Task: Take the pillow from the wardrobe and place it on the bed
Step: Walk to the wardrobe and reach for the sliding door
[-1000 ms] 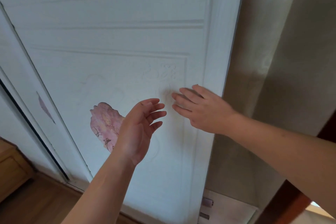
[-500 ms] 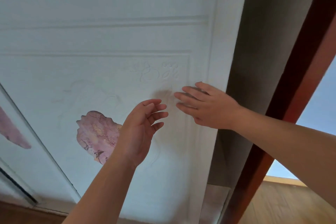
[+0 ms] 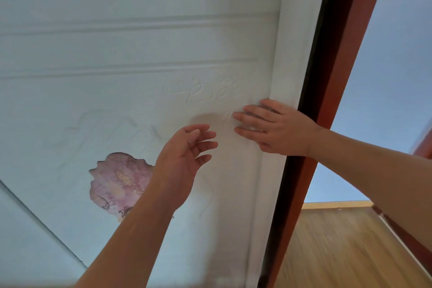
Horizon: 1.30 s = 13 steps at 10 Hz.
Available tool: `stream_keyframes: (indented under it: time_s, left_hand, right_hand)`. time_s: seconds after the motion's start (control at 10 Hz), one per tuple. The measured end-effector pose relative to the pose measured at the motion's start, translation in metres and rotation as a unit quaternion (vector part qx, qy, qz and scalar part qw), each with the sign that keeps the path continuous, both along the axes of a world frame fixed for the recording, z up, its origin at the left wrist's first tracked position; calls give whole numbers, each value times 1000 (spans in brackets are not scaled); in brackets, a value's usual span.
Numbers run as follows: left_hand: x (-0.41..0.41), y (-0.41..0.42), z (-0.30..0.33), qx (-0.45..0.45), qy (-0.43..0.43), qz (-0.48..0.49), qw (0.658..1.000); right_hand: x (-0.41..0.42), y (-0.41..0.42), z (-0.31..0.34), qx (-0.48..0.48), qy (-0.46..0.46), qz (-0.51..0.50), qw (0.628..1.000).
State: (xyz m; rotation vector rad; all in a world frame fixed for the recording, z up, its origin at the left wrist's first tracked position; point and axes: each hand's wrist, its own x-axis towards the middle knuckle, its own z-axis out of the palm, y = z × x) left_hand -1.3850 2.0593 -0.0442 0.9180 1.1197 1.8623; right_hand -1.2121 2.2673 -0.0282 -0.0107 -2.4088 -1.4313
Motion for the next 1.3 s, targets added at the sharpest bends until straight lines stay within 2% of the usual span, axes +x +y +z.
stream_keyframes:
  time_s: [0.3,1.0,1.1,1.3]
  left_hand:
    - [19,16,-1,-5,8,-37,999]
    - [13,8,-2,-2,18,-18,1000]
    - [9,5,-4,-1,18,-15,1000]
    - [-15,-13,-5,-1,3,25,1000]
  right_hand:
    - [21,22,-8,17,52,32,998]
    - [22,24,-8,-10,30,35,999]
    - [21,19,-10,-44,39,35,998]
    - [-15,-20,-20,-174,106,127,971]
